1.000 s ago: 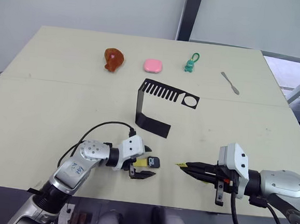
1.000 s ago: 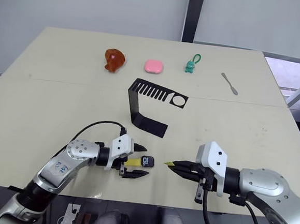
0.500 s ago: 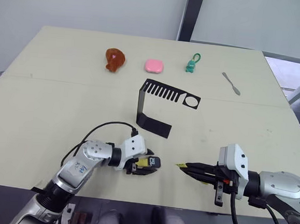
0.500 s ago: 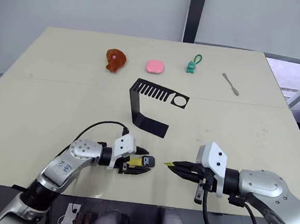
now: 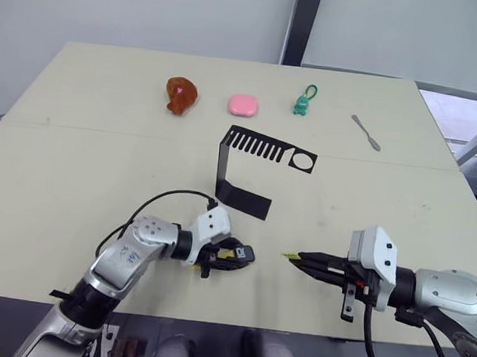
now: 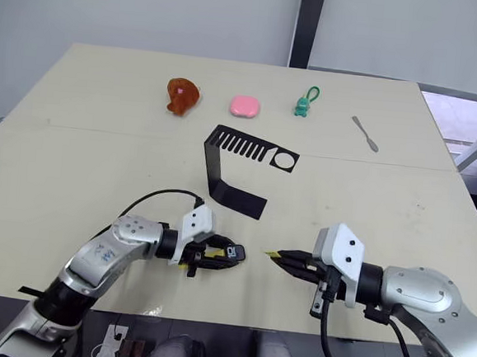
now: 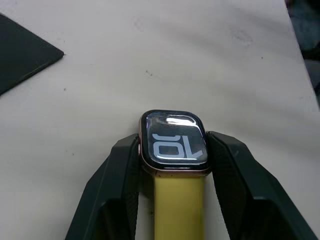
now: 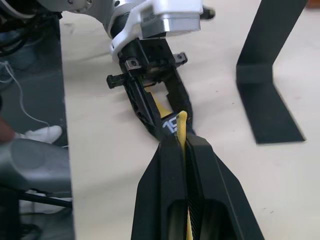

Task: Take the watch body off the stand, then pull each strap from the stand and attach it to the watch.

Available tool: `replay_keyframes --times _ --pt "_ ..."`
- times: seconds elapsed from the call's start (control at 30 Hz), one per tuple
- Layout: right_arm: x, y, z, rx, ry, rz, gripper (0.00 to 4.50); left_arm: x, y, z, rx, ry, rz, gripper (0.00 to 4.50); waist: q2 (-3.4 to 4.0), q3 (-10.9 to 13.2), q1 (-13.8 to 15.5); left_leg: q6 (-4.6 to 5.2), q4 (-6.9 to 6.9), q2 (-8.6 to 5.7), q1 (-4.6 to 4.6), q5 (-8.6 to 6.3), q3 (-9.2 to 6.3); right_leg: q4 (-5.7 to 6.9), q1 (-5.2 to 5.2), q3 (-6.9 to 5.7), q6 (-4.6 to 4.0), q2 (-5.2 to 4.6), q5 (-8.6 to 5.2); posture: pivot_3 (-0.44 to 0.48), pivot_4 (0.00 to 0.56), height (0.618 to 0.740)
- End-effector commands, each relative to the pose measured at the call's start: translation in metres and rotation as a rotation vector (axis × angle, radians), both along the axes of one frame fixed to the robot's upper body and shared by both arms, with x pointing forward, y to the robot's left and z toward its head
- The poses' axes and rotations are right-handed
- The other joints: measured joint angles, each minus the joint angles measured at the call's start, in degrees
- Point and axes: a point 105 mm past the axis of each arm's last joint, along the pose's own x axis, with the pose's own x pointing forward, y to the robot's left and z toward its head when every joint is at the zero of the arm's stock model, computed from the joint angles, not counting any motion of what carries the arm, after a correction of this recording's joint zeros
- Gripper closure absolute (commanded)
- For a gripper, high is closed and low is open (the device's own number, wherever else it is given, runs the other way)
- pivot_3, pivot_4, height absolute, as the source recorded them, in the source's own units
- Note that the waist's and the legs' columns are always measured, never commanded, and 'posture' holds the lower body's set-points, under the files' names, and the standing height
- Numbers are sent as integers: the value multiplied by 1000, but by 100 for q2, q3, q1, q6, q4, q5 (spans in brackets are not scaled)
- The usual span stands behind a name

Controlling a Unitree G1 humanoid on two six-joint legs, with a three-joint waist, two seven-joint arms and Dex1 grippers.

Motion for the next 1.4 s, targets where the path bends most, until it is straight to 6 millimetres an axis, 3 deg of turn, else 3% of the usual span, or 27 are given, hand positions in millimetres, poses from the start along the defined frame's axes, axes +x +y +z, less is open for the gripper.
replay_keyframes --times 0.03,0.17,0.43,1.4 --pt "-4 6 5 -24 -83 54 4500 -8 -3 20 -96 137 -36 2927 0 0 -2 0 0 0 1 0 0 0 0 0 0 0 0 0 150 740" --pt "-7 14 4 -126 -263 103 4500 -22 -1 41 -198 349 -117 2927 0 0 -8 -2 1 0 2 1 1 4 -1 1 0 2 0 0 150 740" --pt "0 18 -6 -227 -406 109 4500 -8 0 50 -263 537 -33 2927 0 0 -7 -5 8 -1 2 2 1 8 -1 -1 0 2 -1 0 150 740" --pt "19 18 -8 -220 -451 41 4500 9 -8 53 -331 536 41 2927 1 0 -2 -9 14 -2 5 2 2 21 -2 -1 -1 1 -1 0 150 740"
